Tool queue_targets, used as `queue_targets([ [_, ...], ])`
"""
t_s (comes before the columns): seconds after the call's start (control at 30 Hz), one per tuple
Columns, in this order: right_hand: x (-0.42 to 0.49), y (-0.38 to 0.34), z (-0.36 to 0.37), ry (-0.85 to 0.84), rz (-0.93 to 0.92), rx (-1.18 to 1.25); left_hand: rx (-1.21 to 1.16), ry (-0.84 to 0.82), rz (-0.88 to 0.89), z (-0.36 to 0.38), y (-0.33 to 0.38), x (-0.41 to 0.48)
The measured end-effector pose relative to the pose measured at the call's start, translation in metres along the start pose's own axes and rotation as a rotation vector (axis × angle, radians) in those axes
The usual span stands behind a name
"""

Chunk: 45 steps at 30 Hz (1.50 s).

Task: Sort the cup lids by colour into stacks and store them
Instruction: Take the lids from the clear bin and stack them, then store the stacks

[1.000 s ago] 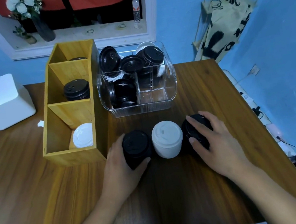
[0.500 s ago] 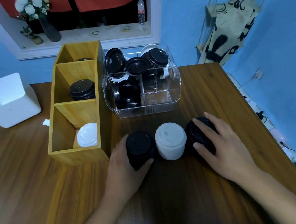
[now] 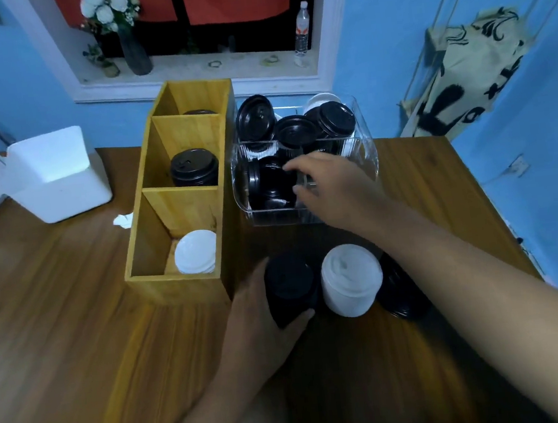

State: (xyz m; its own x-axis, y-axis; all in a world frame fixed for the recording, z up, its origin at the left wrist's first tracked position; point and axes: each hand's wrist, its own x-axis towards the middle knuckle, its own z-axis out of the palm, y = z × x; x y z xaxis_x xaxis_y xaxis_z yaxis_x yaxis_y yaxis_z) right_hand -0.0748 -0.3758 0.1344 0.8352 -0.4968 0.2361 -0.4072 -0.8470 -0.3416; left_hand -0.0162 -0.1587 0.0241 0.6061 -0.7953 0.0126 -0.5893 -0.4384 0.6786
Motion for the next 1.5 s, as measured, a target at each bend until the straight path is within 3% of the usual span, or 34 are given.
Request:
queue_targets([
  [0.2,0.064,-0.036,0.03,-0.012,0.042,-0.157,-0.022,-0.015,0.006,-0.001,-0.001,0.0],
  [0.33,0.08,-0.038,0.046,-0.089,0.184,0.0,-0.041,-0.01,0.033,-0.001,-0.003,-0.001],
  [0.47,0.066,-0.032,0.03,-0.026,0.251,0.262,-0.038,0.005,0.047,0.0,-0.005,-0.002],
  [0.6,0.012,-0.034,-0.009,0.065,0.31,0.646,-0.035,0.015,0.057,0.0,-0.006,0.0],
  [0.77,-0.095,-0.04,-0.035,-0.015,0.456,1.015,-0.027,0.016,0.077,-0.001,-0.007,0.002],
  [1.03,-0.23,-0.033,0.002,-0.078,0.748,1.194,-0.018,0.068,0.14,0.002,-0.006,0.002],
  [1.17,-0.254,-0.024,0.018,-0.032,0.879,1.154,-0.047,0.056,0.125,0.006,-0.01,0.004],
  [1.33,-0.273,-0.021,0.013,-0.031,0.921,0.916,-0.048,0.037,0.116,0.015,-0.017,0.005],
  [1.5,-0.288,-0.013,0.004,-0.128,0.581,0.174,-0.063,0.067,0.146,0.011,-0.013,0.004],
])
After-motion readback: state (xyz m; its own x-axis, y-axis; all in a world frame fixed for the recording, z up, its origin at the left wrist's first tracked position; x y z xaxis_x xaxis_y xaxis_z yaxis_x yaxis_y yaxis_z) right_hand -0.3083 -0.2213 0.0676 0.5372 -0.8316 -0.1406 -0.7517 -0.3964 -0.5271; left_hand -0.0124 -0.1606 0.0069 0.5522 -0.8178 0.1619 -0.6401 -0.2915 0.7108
